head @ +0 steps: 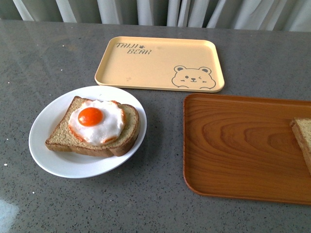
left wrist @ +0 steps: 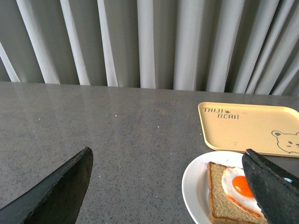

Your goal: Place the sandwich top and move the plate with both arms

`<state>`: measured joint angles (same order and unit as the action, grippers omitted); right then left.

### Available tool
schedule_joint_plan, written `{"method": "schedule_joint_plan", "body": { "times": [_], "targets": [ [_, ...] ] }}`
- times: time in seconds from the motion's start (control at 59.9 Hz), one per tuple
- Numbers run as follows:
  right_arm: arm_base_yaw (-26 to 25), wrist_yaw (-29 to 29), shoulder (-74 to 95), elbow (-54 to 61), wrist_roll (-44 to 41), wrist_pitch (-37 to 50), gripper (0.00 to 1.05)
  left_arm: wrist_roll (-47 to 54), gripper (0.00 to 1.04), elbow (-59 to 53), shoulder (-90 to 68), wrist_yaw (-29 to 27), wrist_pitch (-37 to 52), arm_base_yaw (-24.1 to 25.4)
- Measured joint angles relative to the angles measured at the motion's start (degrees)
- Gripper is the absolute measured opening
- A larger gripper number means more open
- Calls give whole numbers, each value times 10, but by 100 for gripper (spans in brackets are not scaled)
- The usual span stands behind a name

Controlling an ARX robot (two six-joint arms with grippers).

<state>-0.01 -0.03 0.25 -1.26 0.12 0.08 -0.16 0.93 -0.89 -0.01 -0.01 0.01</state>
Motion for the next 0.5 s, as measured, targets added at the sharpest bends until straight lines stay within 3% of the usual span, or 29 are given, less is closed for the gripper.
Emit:
{"method": "schedule_joint_plan", "body": {
  "times": [0.501],
  "targets": [
    [0, 0, 0, 0, 0, 0, 96, 0, 96, 0, 0, 0, 0, 0]
  ]
}}
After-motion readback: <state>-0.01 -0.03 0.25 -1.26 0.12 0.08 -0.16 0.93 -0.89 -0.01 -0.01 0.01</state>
